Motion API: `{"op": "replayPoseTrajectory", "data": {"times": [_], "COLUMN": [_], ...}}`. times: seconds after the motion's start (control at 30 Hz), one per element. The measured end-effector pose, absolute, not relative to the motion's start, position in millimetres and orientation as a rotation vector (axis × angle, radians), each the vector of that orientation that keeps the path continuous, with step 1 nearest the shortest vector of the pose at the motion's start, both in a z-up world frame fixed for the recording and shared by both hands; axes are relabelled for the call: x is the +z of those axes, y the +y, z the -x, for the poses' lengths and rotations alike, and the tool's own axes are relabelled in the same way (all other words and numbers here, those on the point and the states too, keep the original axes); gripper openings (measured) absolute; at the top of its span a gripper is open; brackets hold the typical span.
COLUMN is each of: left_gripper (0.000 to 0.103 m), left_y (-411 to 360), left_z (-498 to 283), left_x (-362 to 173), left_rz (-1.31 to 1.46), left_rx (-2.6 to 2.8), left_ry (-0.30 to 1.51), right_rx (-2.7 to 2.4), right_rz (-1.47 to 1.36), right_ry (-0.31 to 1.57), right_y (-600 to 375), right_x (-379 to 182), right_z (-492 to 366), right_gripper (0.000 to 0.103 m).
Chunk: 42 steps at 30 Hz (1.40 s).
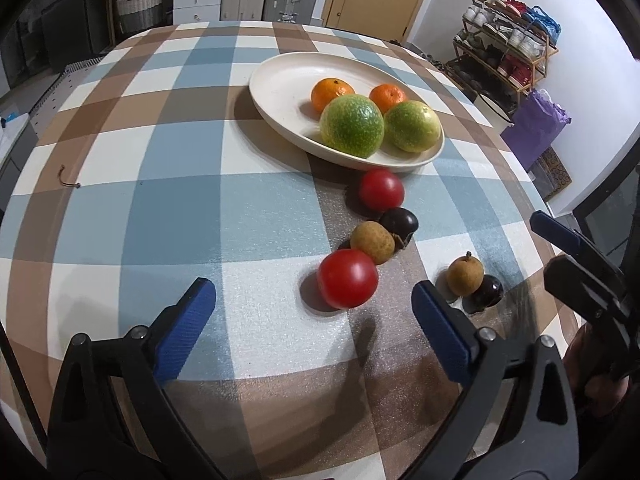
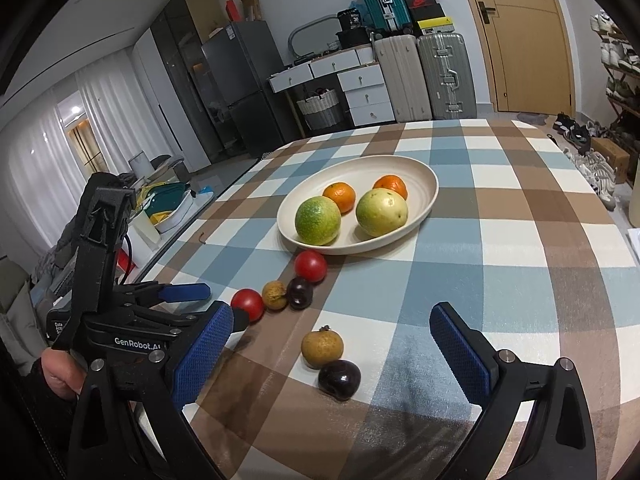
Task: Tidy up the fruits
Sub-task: 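Lower the left gripper onto the large red tomato and close, then lift the tomato with the left gripper while the right gripper grasps the dark plum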
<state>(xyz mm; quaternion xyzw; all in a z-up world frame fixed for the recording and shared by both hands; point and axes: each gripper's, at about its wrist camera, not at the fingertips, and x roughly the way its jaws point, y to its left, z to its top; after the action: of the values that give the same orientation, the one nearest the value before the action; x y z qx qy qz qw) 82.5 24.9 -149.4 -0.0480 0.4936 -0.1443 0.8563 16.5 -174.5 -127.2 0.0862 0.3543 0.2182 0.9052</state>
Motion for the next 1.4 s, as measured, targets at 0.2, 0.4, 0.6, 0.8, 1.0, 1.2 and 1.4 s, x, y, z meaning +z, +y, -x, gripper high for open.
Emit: {"op": "replayPoseTrajectory", "data": {"times": [0.2, 0.4, 0.6, 0.8, 1.0, 1.2, 1.4], "left_gripper": [0.095, 0.083, 0.062, 0.039, 0.029, 0.029, 0.029], "left_y": [24.6, 19.8, 18.6, 23.4, 24.5, 23.5, 26.5], "left_z": [-86.6, -86.1, -84.9, -85.3, -82.0, -77.4, -72.5], "left_x": [-152.0, -151.6, -150.2, -152.1, -153.7, -149.7, -142.4], "left_rz": [0.127, 0.101, 0.118, 0.162, 0.164, 0.153, 0.149], "left_rx": [-0.338, -0.357, -0.411, -0.447, -0.465, -0.465, -0.46], "left_ry": [1.034, 1.02, 1.019, 1.028, 1.028, 1.009, 0.993], "right_rx": [0.443, 0.443, 0.44, 0.437, 0.432, 0.428, 0.431], "right_rz": [-0.198, -0.211, -0.212, -0.216, -0.215, -0.208, -0.203], "right_ry": [0.753, 0.768, 0.771, 0.767, 0.763, 0.757, 0.752], "right_y": [-177.5, -178.9, -178.9, -179.7, -180.2, -180.8, -182.9], "right_x": [-134.3, -138.9, -139.6, -139.6, -138.4, -135.4, -133.1], "right_z": [-19.9, -23.2, -22.6, -21.5, -18.6, -15.8, -12.5], "right_gripper": [0.101, 0.101, 0.101, 0.101, 0.101, 0.101, 0.101]}}
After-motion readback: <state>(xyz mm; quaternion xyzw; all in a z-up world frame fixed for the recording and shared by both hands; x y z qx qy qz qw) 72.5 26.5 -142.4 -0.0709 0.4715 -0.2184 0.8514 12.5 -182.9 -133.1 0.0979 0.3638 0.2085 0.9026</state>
